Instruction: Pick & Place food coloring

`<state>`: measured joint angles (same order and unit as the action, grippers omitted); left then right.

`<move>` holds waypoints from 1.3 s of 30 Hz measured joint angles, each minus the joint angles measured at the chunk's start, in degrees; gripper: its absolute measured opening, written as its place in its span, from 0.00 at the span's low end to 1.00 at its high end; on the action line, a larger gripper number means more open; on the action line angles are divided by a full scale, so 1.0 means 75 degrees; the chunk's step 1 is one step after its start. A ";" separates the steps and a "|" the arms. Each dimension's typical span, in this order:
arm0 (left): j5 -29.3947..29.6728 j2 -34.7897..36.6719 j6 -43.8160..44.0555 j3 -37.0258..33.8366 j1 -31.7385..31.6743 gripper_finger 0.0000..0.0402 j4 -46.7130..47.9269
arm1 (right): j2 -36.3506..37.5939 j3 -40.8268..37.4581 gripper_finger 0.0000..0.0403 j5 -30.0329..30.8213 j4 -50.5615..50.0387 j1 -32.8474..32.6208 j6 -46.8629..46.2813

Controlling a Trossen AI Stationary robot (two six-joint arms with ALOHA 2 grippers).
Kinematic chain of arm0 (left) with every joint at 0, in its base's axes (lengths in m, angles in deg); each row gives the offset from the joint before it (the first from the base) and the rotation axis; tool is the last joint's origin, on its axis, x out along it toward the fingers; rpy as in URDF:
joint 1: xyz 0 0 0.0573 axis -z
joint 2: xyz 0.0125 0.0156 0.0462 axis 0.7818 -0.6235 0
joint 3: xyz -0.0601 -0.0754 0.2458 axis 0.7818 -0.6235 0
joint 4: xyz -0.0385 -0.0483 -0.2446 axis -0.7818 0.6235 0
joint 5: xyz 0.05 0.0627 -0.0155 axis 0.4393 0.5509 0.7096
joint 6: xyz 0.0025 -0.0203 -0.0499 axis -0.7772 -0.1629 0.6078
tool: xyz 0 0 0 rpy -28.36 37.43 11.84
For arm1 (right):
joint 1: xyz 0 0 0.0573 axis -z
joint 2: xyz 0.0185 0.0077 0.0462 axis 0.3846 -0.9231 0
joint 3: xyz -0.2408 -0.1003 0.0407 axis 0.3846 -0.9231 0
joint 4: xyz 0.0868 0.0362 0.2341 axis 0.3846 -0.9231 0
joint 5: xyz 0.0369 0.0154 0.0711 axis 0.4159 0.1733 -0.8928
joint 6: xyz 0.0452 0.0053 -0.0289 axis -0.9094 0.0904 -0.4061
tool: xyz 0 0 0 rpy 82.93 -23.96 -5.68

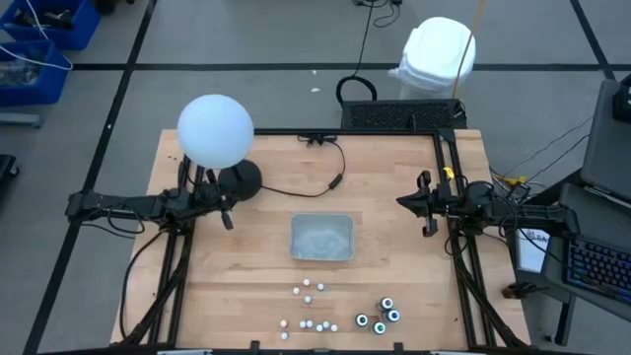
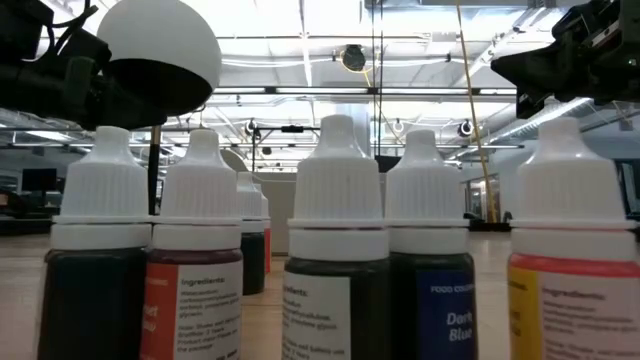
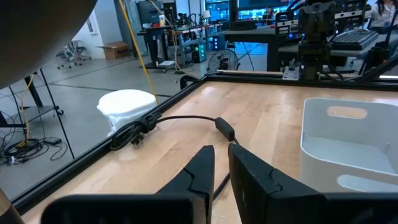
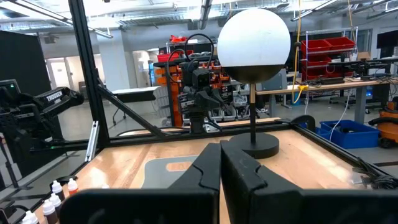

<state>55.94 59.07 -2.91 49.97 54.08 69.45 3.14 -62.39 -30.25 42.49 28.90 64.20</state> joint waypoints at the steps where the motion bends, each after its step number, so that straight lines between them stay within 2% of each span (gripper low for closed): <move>1: 0.0000 0.0000 0.0002 0.0002 -0.0002 0.14 -0.0003 | -0.0001 -0.0001 0.00 0.0000 0.0001 0.0000 -0.0001; 39: 0.0000 0.0000 0.0000 0.0000 0.0000 0.14 -0.0003 | -0.0003 -0.0002 0.00 0.0180 0.0184 0.0000 -0.0003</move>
<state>55.94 59.07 -2.91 49.97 54.08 69.43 3.11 -62.40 -28.90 43.87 28.90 64.18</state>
